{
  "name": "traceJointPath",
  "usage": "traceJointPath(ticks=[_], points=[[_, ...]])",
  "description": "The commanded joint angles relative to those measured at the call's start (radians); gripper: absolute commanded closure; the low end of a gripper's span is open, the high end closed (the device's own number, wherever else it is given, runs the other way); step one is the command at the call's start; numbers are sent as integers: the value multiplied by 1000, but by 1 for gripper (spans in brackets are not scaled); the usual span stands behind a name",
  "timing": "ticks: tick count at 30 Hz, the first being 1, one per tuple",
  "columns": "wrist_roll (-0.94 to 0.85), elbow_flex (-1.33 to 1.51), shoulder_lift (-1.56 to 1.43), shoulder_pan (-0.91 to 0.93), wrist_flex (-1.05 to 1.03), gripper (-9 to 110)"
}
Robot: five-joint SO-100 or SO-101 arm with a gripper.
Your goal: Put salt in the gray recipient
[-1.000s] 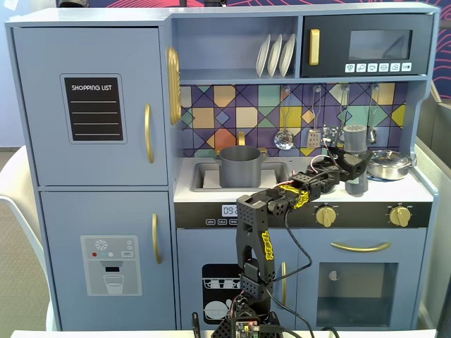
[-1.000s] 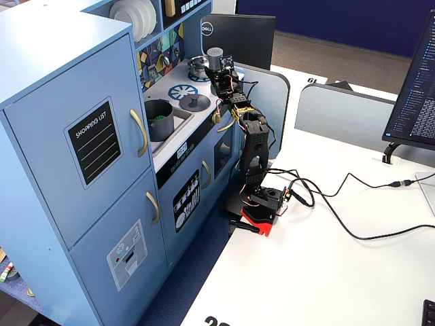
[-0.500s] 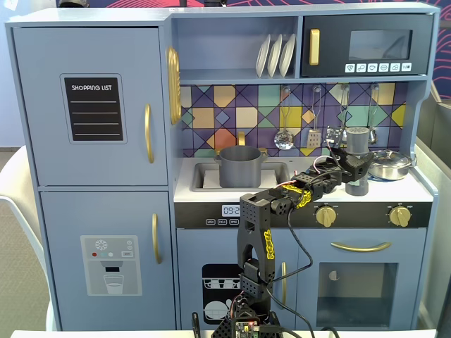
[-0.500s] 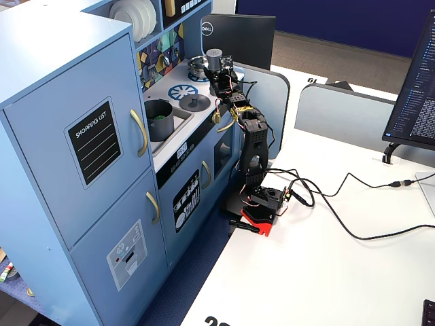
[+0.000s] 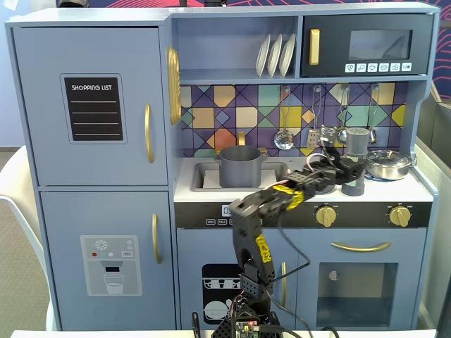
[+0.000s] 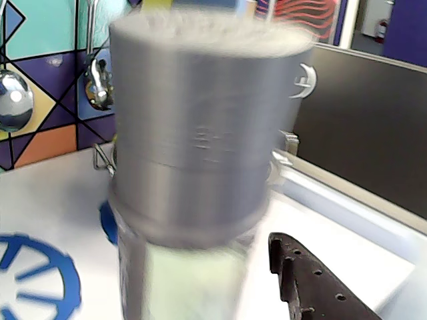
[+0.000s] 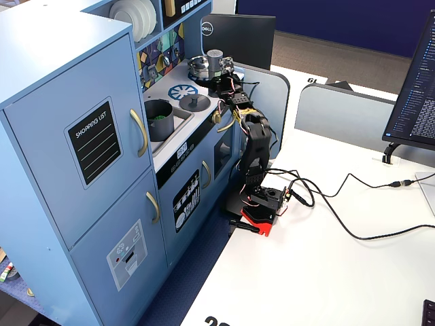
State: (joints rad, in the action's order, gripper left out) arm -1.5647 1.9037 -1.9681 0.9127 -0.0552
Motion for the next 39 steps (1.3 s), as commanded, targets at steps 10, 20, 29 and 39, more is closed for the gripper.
traceJointPath(ticks=[10, 20, 29, 39], points=[[-147, 249, -940, -419, -1270, 36], [2, 1046, -1172, -724, -1081, 46], [216, 1212, -1192, -785, -1035, 82], [121, 1213, -1252, -810, -1134, 101]])
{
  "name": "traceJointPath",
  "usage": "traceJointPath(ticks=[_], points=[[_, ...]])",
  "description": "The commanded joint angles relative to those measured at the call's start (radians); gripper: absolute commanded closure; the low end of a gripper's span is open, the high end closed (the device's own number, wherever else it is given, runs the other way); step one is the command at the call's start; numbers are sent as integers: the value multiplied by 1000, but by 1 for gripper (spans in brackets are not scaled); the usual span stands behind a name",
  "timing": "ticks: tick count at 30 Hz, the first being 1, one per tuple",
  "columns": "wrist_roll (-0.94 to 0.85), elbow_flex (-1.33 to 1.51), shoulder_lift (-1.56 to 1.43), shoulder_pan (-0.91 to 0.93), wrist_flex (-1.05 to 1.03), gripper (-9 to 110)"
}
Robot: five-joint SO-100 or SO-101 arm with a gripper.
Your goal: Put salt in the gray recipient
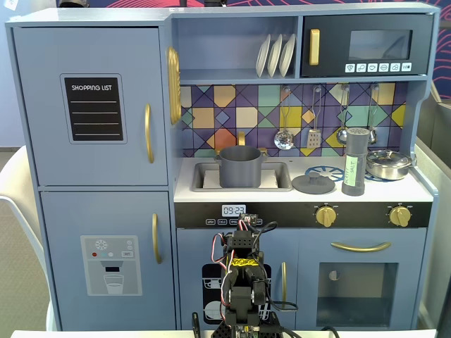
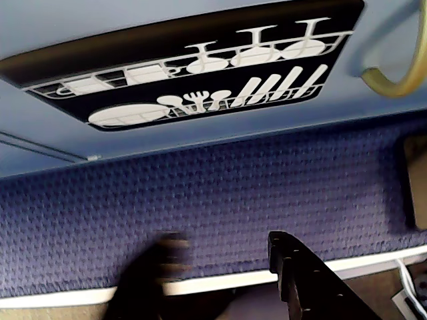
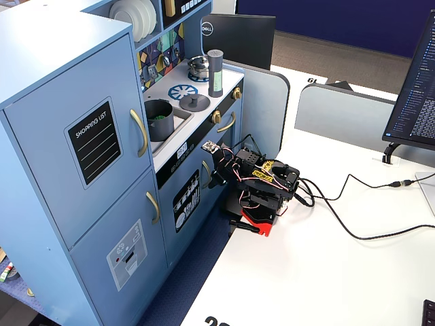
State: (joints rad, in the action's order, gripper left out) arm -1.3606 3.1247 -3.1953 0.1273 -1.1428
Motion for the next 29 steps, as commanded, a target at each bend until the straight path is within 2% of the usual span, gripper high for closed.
traceJointPath(ticks=[1, 3, 4, 7, 13, 29], points=[[-175, -8, -25, -31, -75, 101], [-365, -8, -25, -32, -149, 100], [-345, -8, -25, -38, -155, 99], [-92, -8, -25, -38, -172, 98], [-170, -8, -25, -38, -183, 97], [-172, -8, -25, -38, -184, 96]])
